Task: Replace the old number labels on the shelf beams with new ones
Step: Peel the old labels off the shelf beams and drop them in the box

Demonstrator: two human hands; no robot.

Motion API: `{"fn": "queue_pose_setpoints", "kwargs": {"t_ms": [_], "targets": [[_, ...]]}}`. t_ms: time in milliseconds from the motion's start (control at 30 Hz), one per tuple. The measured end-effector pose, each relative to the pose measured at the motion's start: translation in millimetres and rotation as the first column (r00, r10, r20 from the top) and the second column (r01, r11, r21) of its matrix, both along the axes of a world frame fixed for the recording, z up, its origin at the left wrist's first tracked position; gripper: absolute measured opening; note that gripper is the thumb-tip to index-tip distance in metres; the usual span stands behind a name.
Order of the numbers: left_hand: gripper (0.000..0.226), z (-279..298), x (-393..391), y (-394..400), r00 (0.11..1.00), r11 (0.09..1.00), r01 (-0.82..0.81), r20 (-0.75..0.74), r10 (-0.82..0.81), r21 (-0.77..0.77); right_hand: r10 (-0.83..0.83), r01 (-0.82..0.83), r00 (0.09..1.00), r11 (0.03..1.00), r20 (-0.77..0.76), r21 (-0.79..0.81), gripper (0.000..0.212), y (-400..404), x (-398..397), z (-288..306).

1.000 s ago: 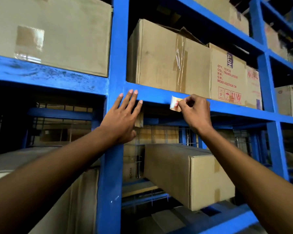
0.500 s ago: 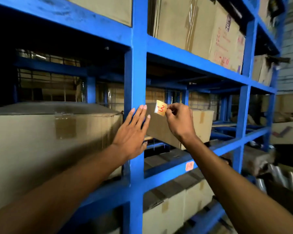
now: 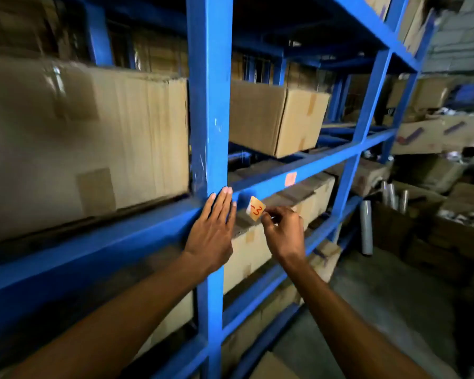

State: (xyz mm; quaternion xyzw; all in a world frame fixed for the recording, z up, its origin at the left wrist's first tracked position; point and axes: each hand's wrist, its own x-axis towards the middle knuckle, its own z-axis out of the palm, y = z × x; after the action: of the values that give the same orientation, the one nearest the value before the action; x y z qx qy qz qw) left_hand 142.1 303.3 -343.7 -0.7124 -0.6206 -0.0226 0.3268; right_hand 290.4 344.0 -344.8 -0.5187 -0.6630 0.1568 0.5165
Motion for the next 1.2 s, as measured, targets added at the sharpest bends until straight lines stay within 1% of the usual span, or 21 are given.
{"fn": "queue_pose_setpoints", "kwargs": {"t_ms": [100,167,200,300,367,433,533,667,800,900,1000,1133,1200], "targets": [[0.079,-46.9,-2.1,-7.6,1.0,0.996,-0.01,0.001,0.011,-0.084,-0.041,0.048,0.998,0.981,0.041,-0.19,0.017,-18.9,2.8,-70.5],[0.08,-77.4,-3.4,-11.5,0.999,0.987,-0.026,-0.036,0.021,-0.157,-0.053,0.074,0.996,0.942,0.072,-0.329,0.017,-30.2,5.0,-119.0],[0.08,-87.4,-5.7,-12.0,0.999,0.985,-0.032,-0.048,0.024,-0.168,-0.05,0.079,0.995,0.921,0.085,-0.382,0.017,-33.9,5.8,-137.3],[0.073,-122.5,-9.0,-13.9,0.996,0.982,-0.037,-0.092,0.02,-0.186,-0.033,0.113,0.988,0.823,0.152,-0.557,0.02,-48.9,13.1,-199.0],[0.068,-139.5,-9.1,-13.7,0.993,0.976,-0.032,-0.116,0.007,-0.215,-0.03,0.147,0.982,0.742,0.186,-0.655,0.023,-57.4,19.5,-237.6],[0.066,-152.4,-10.4,-14.2,0.99,0.975,-0.043,-0.138,0.013,-0.22,-0.011,0.16,0.978,0.682,0.209,-0.714,0.025,-67.5,25.2,-264.6],[0.072,-169.0,-9.0,-12.2,0.983,0.957,-0.072,-0.182,0.02,-0.282,0.047,0.156,0.971,0.624,0.236,-0.766,0.021,-81.7,33.3,-300.8],[0.086,-180.5,-7.8,-10.0,0.957,0.958,-0.126,-0.287,0.048,-0.258,0.1,0.169,0.958,0.558,0.268,-0.813,0.024,-96.2,43.4,-335.0],[0.094,-183.7,-9.0,-7.9,0.928,0.962,-0.157,-0.366,0.066,-0.225,0.143,0.183,0.943,0.536,0.302,-0.824,0.025,-101.3,46.7,-340.5],[0.097,-183.4,-8.9,-7.0,0.921,0.96,-0.161,-0.383,0.064,-0.229,0.138,0.186,0.944,0.526,0.299,-0.83,0.024,-101.3,48.5,-342.2],[0.094,-184.5,-7.8,-6.2,0.92,0.96,-0.161,-0.387,0.063,-0.228,0.128,0.184,0.95,0.505,0.284,-0.843,0.026,-99.4,53.2,-355.4],[0.096,-186.0,-8.0,-4.4,0.916,0.961,-0.162,-0.397,0.062,-0.223,0.124,0.195,0.951,0.469,0.283,-0.861,0.033,-86.7,68.6,-408.6],[0.096,-185.6,-8.5,-4.5,0.913,0.962,-0.159,-0.404,0.058,-0.223,0.113,0.204,0.951,0.471,0.288,-0.858,0.041,-85.9,71.1,-405.9]]}}
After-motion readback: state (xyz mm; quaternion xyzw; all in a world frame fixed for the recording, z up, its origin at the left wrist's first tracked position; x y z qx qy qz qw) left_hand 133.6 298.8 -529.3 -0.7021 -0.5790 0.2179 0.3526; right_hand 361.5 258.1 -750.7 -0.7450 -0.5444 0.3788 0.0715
